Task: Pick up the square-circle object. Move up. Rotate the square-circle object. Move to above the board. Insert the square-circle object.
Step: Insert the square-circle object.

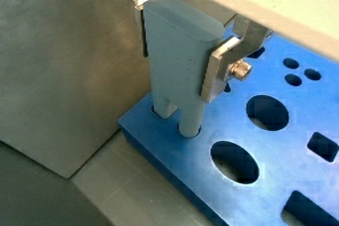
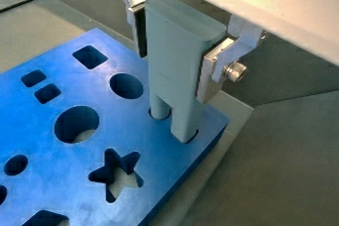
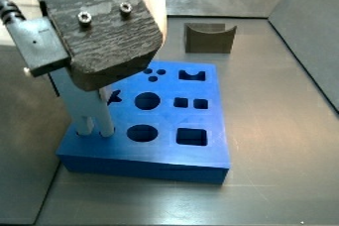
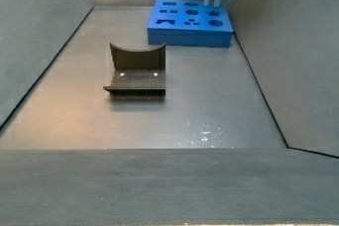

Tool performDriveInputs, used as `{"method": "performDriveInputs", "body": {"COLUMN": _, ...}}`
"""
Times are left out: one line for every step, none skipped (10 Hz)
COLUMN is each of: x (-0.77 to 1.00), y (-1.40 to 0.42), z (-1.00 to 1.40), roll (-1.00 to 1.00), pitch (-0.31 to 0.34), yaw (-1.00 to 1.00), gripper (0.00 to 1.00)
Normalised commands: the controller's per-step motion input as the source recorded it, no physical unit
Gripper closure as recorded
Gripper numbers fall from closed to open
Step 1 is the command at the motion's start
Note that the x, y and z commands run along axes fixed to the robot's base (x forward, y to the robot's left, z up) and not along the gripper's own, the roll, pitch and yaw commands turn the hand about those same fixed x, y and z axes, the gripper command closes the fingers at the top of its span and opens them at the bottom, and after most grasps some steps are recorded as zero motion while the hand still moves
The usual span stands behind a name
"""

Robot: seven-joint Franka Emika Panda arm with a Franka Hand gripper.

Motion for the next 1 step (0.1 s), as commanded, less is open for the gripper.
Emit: {"method": "performDriveInputs", "body": {"x": 0.00, "y": -0.25, "z": -0.13, "roll": 0.08, "pitch": -0.079, "yaw": 0.15, "gripper": 1.00}}
